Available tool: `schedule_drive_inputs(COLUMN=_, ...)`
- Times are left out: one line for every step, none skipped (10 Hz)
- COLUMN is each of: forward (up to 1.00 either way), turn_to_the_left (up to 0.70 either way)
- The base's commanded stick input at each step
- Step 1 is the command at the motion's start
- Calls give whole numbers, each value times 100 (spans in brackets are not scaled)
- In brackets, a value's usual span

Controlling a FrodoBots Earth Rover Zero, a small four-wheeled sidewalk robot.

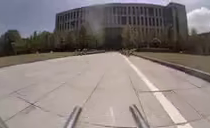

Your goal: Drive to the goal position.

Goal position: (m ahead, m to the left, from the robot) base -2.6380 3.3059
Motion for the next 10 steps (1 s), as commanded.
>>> schedule_drive_inputs(forward=70, turn_to_the_left=3)
schedule_drive_inputs(forward=70, turn_to_the_left=3)
schedule_drive_inputs(forward=70, turn_to_the_left=3)
schedule_drive_inputs(forward=70, turn_to_the_left=3)
schedule_drive_inputs(forward=70, turn_to_the_left=3)
schedule_drive_inputs(forward=70, turn_to_the_left=3)
schedule_drive_inputs(forward=70, turn_to_the_left=3)
schedule_drive_inputs(forward=70, turn_to_the_left=3)
schedule_drive_inputs(forward=70, turn_to_the_left=3)
schedule_drive_inputs(forward=70, turn_to_the_left=3)
